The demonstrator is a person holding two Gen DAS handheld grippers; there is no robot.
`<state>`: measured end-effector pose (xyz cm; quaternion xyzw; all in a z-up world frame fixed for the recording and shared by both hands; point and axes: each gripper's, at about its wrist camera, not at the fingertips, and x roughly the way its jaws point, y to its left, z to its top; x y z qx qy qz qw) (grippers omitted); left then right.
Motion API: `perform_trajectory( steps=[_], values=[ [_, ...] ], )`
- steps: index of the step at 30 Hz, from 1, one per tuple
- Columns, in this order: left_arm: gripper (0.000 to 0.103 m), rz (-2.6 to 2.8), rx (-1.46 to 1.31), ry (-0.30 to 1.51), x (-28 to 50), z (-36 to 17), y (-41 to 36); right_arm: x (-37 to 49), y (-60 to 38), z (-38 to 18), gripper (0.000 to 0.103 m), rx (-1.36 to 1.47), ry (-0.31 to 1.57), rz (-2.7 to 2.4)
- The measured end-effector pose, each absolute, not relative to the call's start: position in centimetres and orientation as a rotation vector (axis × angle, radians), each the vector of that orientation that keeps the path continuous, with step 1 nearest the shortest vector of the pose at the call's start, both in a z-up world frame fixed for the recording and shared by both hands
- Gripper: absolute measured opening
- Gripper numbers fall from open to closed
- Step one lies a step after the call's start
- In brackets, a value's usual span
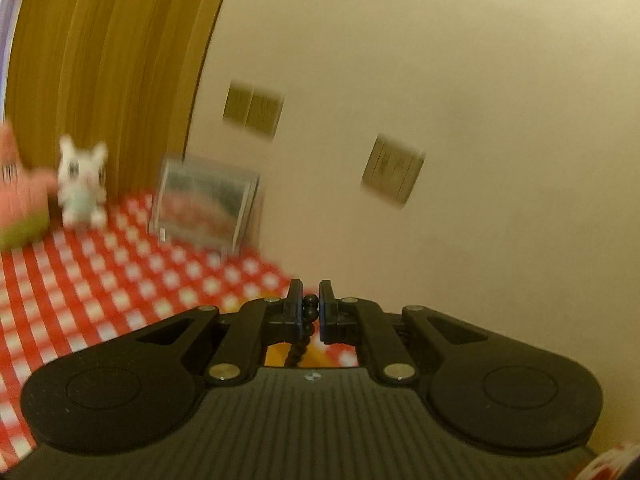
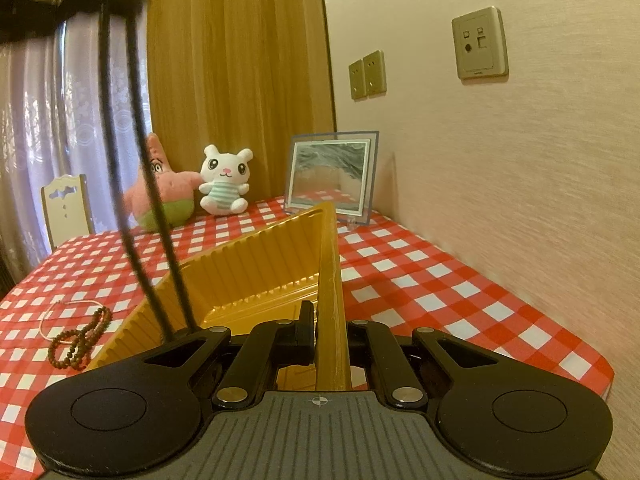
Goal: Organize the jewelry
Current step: 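Lower the dark bead necklace into the yellow tray and open the left tool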
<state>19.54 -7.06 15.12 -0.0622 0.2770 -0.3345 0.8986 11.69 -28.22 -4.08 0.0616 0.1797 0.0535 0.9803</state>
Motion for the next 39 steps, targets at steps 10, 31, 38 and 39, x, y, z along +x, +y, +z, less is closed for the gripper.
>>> perform_trajectory(
  steps=[10,31,38,39],
  values=[
    [0.006,-0.618,-0.184,0.760,20.3,5.1,-7.5,11.6,-28.2,-4.1,0.007,0.121,0.362,0.107],
    [0.007,-0.522,-0.180,0.847,17.6,-1.7,-8.3,11.4,-28.4,-4.3,0.007,0.125,0.367,0.105],
    [0.033,-0.512,-0.194,0.785,15.8,-0.5,-7.7,11.3,-28.4,-4.4,0.007,0.123,0.368,0.103],
    [0.033,-0.509,-0.188,0.768,15.4,-0.2,-7.5,11.3,-28.4,-4.5,0.007,0.124,0.369,0.103]
  ],
)
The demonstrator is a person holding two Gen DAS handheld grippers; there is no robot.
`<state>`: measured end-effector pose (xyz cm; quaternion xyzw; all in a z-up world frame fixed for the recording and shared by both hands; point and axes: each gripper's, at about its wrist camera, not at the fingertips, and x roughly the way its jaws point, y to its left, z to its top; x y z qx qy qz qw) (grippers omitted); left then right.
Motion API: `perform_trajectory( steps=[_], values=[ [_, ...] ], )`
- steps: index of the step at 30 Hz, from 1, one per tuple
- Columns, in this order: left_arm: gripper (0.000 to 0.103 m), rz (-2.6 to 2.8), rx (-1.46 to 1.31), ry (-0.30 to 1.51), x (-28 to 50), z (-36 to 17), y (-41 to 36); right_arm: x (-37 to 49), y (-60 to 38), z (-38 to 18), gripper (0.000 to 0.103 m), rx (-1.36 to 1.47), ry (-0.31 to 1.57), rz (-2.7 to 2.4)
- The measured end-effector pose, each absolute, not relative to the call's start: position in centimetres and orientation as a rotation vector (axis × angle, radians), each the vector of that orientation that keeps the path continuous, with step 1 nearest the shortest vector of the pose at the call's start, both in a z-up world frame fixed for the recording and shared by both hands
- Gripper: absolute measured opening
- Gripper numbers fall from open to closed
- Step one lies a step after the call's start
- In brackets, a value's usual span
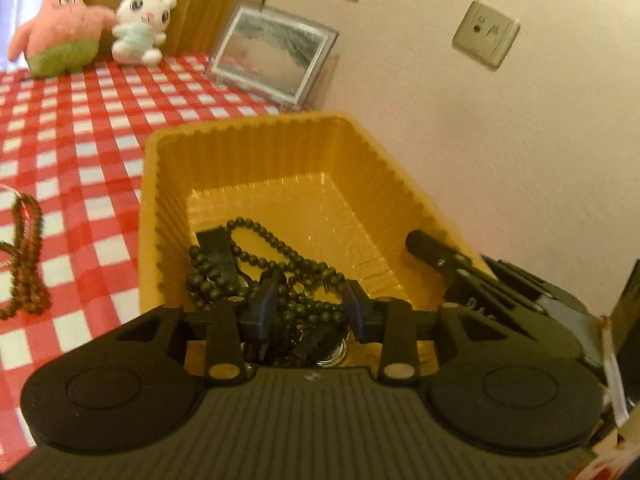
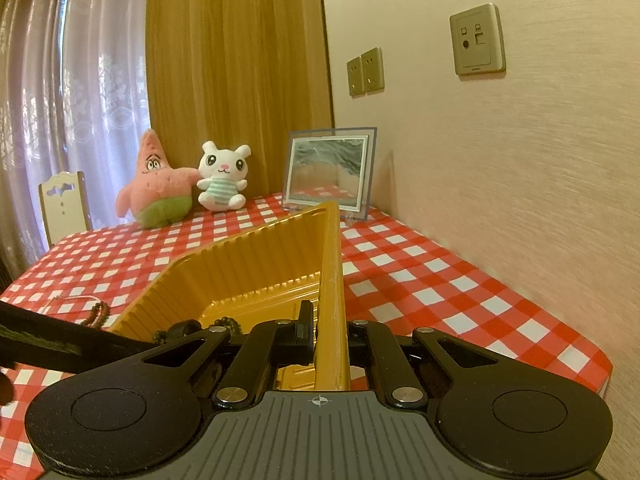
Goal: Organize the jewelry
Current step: 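Lower the dark bead necklace into the yellow tray and open the left tool, then move the open left tool back to the brown bead bracelet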
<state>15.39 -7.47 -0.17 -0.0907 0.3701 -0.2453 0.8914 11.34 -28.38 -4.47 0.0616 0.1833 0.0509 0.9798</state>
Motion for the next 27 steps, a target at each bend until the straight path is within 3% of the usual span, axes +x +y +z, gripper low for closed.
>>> perform_trajectory(
  steps=[11,27],
  values=[
    [0.035,-0.365,-0.151,0.641,11.5,2.2,-2.2,11.4,-28.5,-4.6,0.006,0.126,0.377,0.099],
    [0.035,-0.070,-0.111,0.731,7.8,-1.0,5.4,11.1,-28.5,-4.9,0.006,0.126,0.396,0.085]
  ],
)
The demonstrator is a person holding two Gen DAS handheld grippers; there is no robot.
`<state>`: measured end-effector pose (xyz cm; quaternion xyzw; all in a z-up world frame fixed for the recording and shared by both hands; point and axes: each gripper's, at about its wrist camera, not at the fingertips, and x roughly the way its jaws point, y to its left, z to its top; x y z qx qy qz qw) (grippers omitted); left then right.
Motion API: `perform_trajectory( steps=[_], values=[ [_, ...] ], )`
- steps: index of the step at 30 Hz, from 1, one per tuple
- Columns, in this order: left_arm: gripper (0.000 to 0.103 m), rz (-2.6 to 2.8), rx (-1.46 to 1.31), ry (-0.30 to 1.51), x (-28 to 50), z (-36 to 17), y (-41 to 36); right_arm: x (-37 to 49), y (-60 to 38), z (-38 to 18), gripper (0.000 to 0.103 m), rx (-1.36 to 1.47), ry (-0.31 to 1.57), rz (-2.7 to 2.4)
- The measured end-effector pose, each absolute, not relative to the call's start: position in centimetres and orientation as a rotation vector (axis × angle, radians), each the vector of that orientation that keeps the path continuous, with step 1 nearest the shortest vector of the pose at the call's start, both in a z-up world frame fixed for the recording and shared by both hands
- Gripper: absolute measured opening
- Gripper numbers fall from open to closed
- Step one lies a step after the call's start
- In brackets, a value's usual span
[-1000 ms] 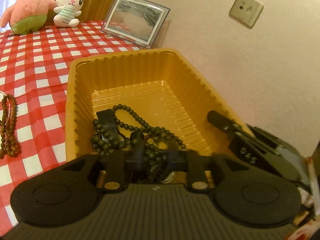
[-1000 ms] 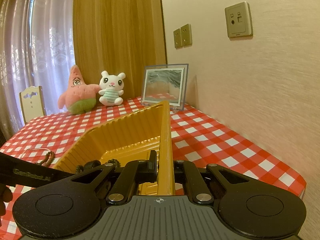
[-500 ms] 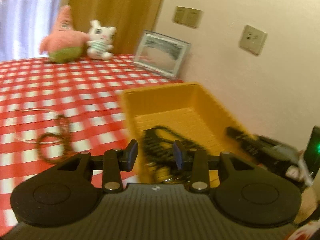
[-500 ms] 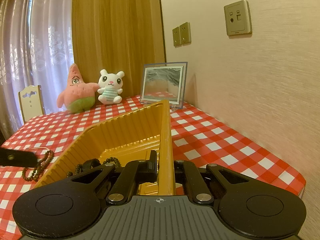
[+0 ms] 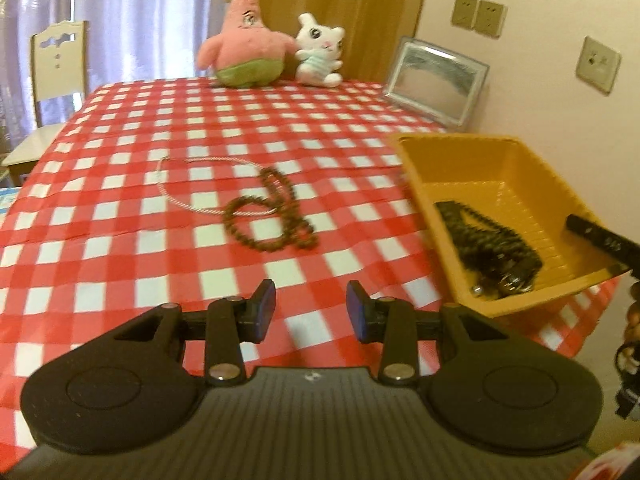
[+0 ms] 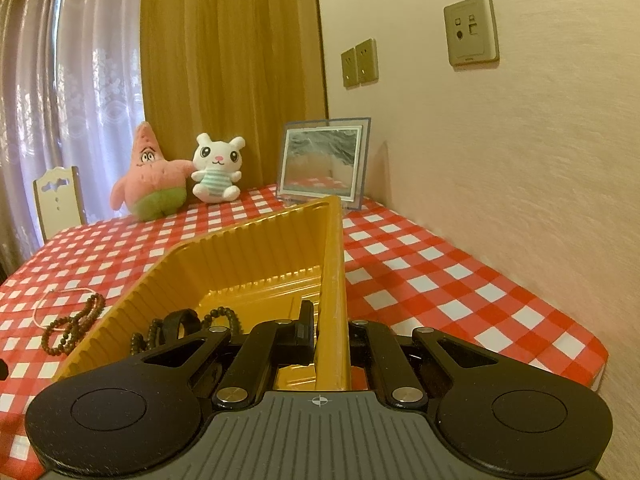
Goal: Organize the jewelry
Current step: 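Move the open left tool back to the brown bead bracelet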
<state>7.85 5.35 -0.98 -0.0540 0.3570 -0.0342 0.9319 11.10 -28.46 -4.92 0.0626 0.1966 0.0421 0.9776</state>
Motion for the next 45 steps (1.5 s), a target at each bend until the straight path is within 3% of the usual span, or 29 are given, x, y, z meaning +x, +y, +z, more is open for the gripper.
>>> perform_trajectory(
  steps=[29,45],
  values=[
    [0.035,-0.012,-0.038,0.750,8.8,-2.6,5.8,11.3,-28.6,-5.2,0.006,0.128,0.406,0.075],
    [0.033,-0.077,0.071,0.757,14.6,-4.1,6.1,11.6,-28.7,-5.6,0.006,0.127,0.417,0.069]
  ],
)
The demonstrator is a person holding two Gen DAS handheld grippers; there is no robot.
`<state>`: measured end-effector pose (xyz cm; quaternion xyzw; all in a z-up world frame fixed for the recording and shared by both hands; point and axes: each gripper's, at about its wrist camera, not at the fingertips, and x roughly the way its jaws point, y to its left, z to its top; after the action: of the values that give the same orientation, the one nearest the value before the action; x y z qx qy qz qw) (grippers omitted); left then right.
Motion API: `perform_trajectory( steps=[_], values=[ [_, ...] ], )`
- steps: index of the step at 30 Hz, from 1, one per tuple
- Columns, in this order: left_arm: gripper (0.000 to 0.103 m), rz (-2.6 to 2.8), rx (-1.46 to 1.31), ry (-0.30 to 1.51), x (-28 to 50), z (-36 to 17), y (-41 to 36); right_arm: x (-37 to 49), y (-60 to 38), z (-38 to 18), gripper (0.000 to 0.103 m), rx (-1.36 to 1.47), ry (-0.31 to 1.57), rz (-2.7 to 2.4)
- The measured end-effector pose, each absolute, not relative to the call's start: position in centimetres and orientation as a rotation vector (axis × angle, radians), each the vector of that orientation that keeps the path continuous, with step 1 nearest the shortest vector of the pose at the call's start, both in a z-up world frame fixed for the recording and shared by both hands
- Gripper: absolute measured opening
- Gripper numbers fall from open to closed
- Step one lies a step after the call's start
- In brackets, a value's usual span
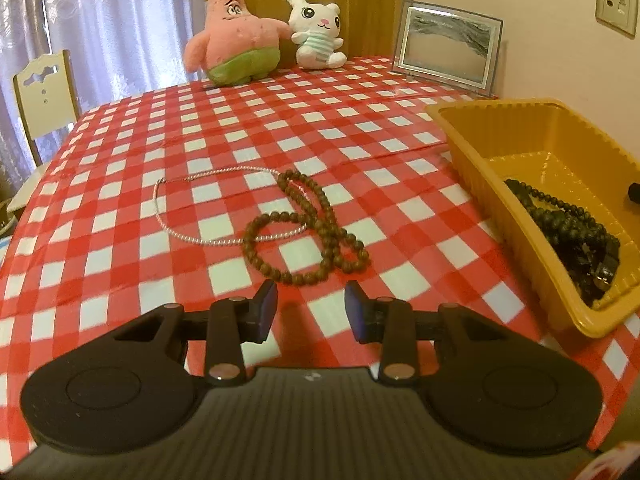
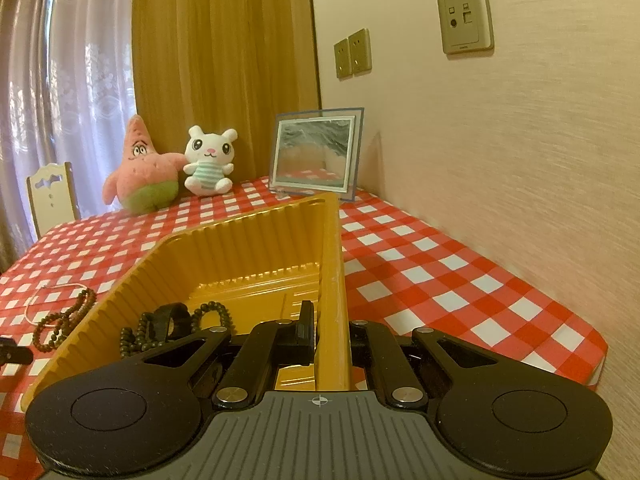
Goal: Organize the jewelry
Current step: 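Move the open left tool back to the brown bead bracelet, then grasp the brown bead bracelet with the left tool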
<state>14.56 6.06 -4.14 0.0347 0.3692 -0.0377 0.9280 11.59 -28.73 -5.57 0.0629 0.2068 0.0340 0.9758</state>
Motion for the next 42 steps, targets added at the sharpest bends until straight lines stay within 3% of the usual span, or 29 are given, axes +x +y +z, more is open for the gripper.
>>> perform_trajectory(
  steps=[31,35,40,42],
  values=[
    [0.028,-0.109,0.108,0.740,19.2,-4.7,4.9,11.9,-28.9,-5.7,0.006,0.126,0.426,0.065],
    [0.020,-0.105,0.066,0.759,20.1,-5.0,5.0,11.9,-28.9,-5.7,0.006,0.126,0.426,0.065],
    [0.018,-0.115,-0.004,0.774,21.0,-5.3,5.5,11.9,-28.9,-5.7,0.006,0.126,0.426,0.064],
    [0.007,-0.123,-0.033,0.780,21.2,-5.4,5.6,11.9,-28.9,-5.7,0.006,0.126,0.426,0.065]
  ],
)
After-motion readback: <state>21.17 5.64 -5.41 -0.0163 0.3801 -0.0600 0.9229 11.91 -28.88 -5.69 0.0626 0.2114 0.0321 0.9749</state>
